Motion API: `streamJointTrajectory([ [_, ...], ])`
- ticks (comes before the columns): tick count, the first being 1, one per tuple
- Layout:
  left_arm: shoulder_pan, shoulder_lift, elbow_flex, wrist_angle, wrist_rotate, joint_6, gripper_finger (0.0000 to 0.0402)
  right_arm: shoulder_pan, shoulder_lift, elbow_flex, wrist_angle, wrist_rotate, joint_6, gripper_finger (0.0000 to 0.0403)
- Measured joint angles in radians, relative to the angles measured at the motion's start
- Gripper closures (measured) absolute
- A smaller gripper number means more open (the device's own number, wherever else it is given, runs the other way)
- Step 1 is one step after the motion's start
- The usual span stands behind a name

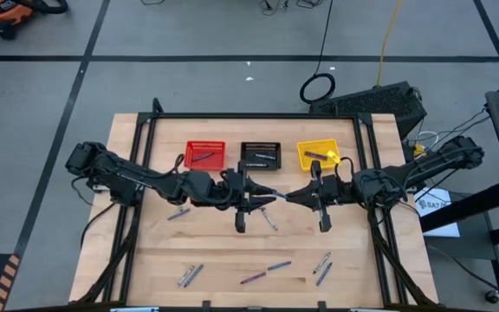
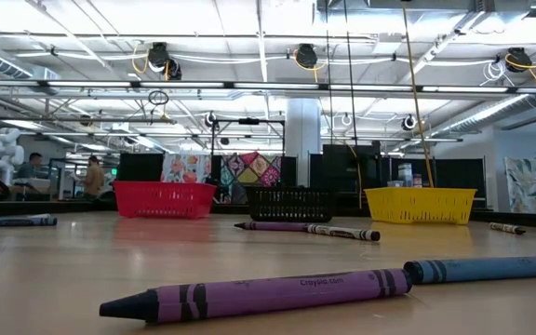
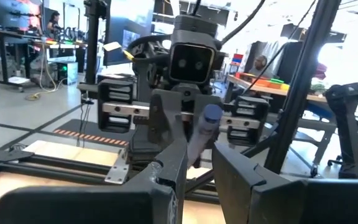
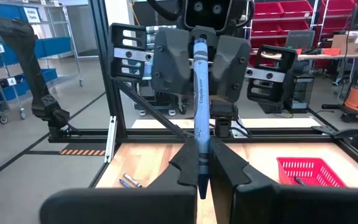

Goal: Sort crayons
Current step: Put the blue crayon into the red basket

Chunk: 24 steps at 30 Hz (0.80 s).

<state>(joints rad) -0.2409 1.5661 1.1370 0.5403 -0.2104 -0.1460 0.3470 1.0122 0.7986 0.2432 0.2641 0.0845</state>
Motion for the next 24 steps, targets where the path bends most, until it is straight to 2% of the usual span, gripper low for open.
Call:
streamJointTrajectory([
  [24,0.071,0.000,0.000,0.017,0.061,0.005,0.0327,-0.053,0.034,0.001,0.025,-0.004,0.006,0.0403],
])
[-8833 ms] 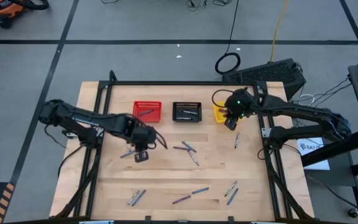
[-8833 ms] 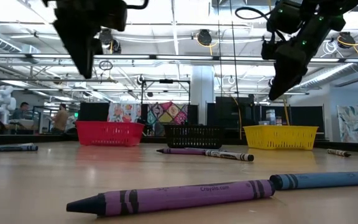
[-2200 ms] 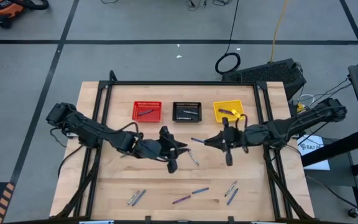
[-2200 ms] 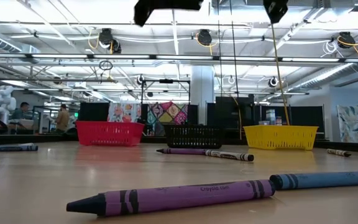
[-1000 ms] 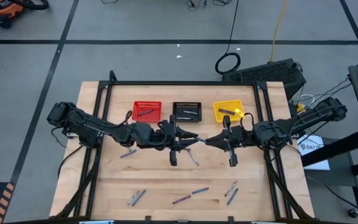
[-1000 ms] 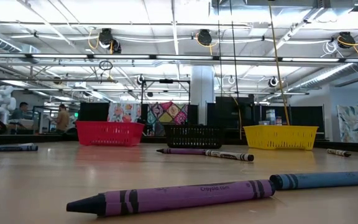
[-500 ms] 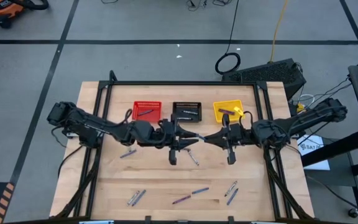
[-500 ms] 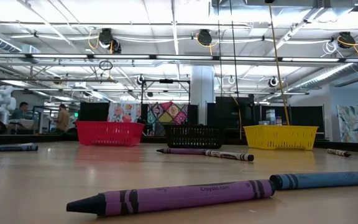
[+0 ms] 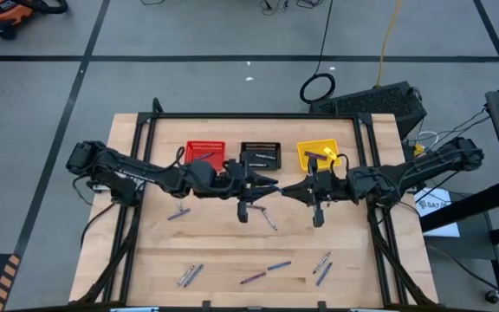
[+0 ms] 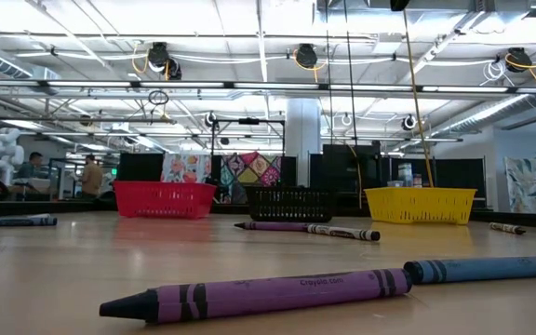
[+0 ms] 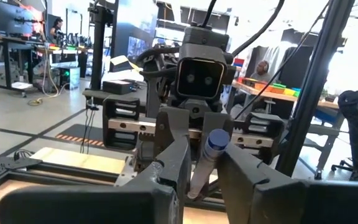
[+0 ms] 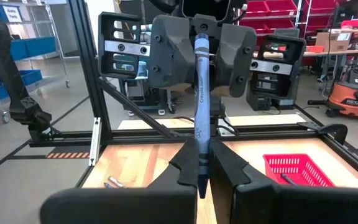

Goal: Sort crayons
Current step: Put the blue crayon into the red basket

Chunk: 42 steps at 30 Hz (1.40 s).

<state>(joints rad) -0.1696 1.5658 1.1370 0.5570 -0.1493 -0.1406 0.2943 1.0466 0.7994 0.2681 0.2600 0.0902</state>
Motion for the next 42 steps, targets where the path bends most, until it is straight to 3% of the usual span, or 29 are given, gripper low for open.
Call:
streamJointTrajectory([
  [6,0.000,0.000,0.000,-0.025,-0.001,0.045,0.0389,0.000,0.000,0.000,-0.011,0.000,0.008,0.0392],
  [16,0.001,-0.029,0.000,-0.117,-0.005,0.115,0.0390,0.000,0.000,0.000,-0.011,0.000,0.107,0.0344],
  [21,0.014,-0.116,0.000,-0.286,-0.057,0.131,0.0391,0.000,-0.003,0.000,-0.046,0.000,0.118,0.0311],
  [27,0.059,-0.239,0.001,-0.691,-0.062,0.137,0.0391,0.000,-0.003,0.000,-0.142,0.000,0.135,0.0287],
  [34,0.137,-0.277,0.001,-1.087,-0.125,0.098,0.0391,0.000,-0.003,0.000,-0.191,0.000,0.195,0.0285],
  [42,0.263,-0.253,0.000,-1.275,-0.140,0.102,0.0386,0.002,-0.003,0.000,-0.197,-0.003,0.242,0.0284],
])
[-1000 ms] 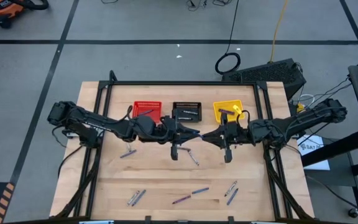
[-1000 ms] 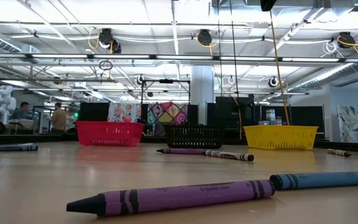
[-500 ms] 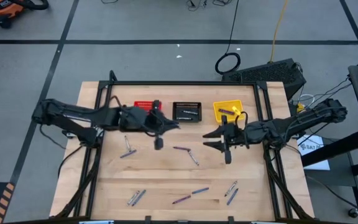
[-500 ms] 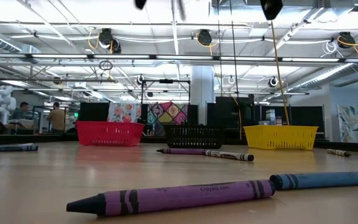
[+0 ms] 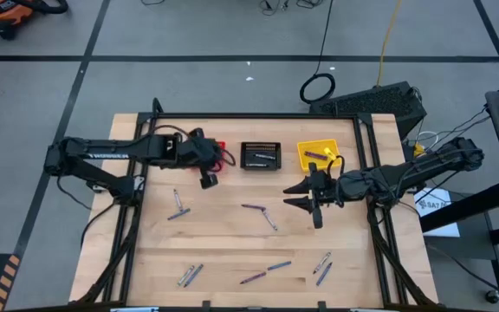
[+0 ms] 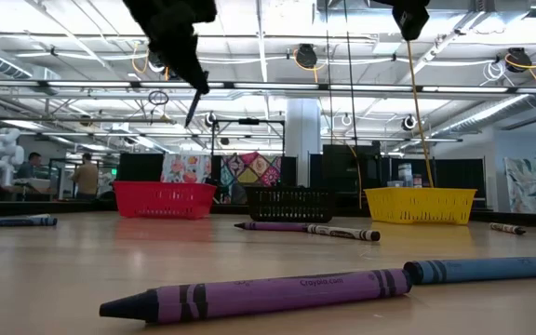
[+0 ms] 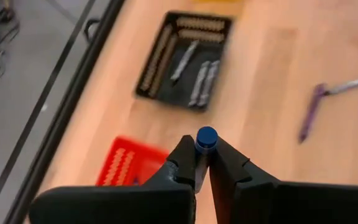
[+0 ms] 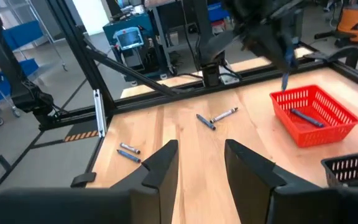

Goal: Sort crayons
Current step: Put the blue crayon into the red basket

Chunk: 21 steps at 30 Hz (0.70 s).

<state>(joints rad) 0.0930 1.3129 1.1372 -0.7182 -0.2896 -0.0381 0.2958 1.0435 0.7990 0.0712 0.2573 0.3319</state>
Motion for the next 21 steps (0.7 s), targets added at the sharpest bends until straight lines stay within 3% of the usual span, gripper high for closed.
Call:
streamJointTrajectory([
  [6,0.119,0.012,-0.031,-0.071,-0.002,0.026,0.0385,0.000,0.000,0.000,-0.036,0.000,0.054,0.0284],
  [11,0.203,0.018,-0.137,-0.049,0.069,0.028,0.0385,0.000,0.000,0.000,-0.082,-0.003,0.108,0.0284],
  [17,0.258,0.024,-0.219,0.016,0.107,0.054,0.0384,0.001,0.000,0.000,-0.169,-0.131,0.187,0.0284],
  [21,0.292,0.036,-0.253,0.035,0.114,0.072,0.0384,0.016,0.000,0.000,-0.240,-0.157,0.253,0.0284],
])
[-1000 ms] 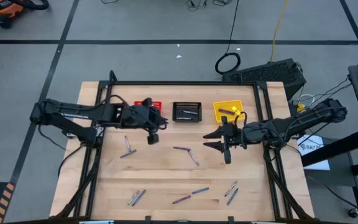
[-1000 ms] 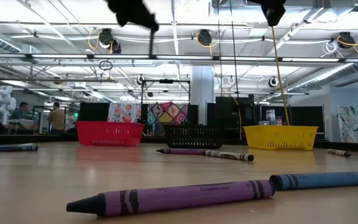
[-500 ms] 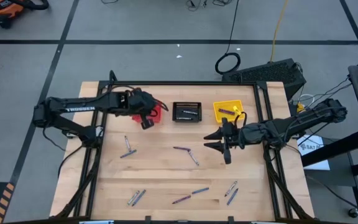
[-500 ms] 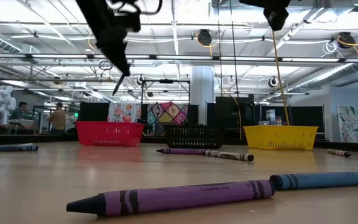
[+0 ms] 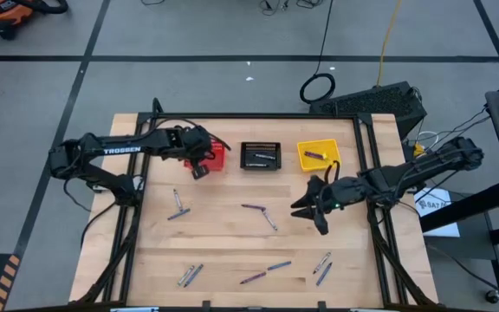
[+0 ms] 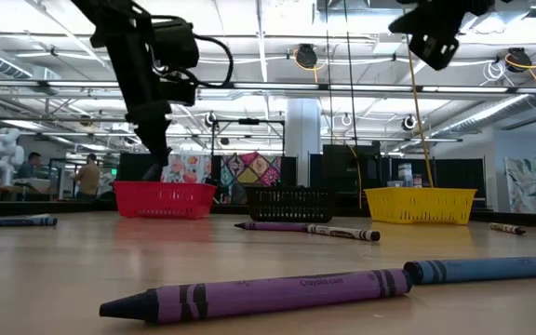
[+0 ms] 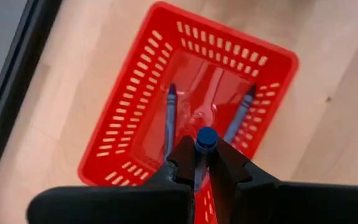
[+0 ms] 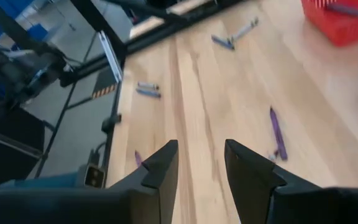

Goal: Sort crayons
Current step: Put the blue crayon into the red basket, then put the black crayon into the black basket

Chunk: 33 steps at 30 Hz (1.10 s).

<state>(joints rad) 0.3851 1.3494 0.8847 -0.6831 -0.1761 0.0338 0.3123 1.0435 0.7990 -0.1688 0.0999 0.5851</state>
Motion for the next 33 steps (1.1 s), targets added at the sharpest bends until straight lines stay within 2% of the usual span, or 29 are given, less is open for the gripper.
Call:
streamJointTrajectory([
  [6,0.046,0.047,-0.028,0.045,0.057,0.002,0.0384,0.037,0.000,-0.001,-0.058,0.001,0.052,0.0284],
  [14,0.055,0.121,-0.027,0.081,0.063,0.004,0.0382,0.063,0.000,-0.001,-0.064,0.003,0.059,0.0284],
  [24,0.051,0.136,-0.027,0.073,0.068,-0.001,0.0321,0.082,0.000,-0.001,-0.204,-0.023,0.142,0.0284],
  [33,0.008,0.136,0.022,0.049,0.068,-0.002,0.0317,0.183,0.008,-0.001,-0.244,-0.023,0.136,0.0284],
])
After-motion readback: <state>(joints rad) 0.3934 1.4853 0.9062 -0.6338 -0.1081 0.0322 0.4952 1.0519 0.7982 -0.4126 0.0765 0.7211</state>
